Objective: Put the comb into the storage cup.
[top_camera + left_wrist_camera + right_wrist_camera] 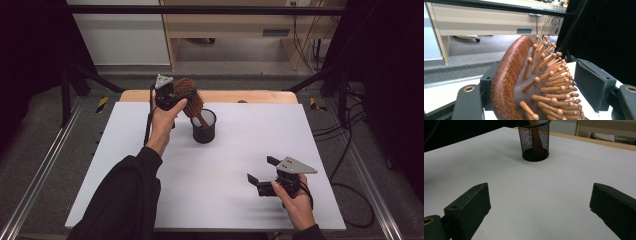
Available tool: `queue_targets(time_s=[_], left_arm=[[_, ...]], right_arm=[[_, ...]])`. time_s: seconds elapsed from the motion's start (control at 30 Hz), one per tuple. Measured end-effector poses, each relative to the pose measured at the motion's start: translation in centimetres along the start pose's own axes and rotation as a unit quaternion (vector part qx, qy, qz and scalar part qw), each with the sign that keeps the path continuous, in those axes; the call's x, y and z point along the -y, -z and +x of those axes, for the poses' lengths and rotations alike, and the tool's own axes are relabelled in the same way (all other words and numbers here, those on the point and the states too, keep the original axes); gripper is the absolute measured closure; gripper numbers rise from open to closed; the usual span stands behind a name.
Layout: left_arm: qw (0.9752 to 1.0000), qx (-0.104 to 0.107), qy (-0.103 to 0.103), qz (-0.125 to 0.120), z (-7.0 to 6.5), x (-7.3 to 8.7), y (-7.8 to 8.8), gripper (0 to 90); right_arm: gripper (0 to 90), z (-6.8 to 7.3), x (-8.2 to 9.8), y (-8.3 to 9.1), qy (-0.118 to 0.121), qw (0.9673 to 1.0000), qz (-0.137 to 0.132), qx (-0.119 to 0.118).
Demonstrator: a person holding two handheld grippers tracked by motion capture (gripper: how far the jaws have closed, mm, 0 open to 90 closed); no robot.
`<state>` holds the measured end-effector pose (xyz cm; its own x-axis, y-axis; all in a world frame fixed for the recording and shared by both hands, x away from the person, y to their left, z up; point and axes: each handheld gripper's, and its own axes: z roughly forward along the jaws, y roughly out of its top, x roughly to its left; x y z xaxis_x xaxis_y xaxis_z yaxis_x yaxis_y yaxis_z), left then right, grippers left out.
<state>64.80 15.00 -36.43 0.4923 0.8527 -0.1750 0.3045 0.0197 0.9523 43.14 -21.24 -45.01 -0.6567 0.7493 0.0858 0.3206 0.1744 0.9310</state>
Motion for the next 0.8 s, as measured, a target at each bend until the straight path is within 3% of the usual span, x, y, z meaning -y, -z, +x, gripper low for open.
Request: queue_targets(time_s=[0.47, 0.8], left_arm=[[1.0000, -0.001, -0.002, 0.005, -0.55, 0.10, -0.21, 15.9], [1.0000, -0.003, -0.007, 0.005, -0.61, 0.12, -0.21, 13.6]], right_arm=[[3.4, 0.00, 0.01, -0.01, 0.001, 1.0000, 0.001, -0.001], [3.4, 0.01, 0.00, -0.01, -0.001, 1.0000, 0.000, 0.000]])
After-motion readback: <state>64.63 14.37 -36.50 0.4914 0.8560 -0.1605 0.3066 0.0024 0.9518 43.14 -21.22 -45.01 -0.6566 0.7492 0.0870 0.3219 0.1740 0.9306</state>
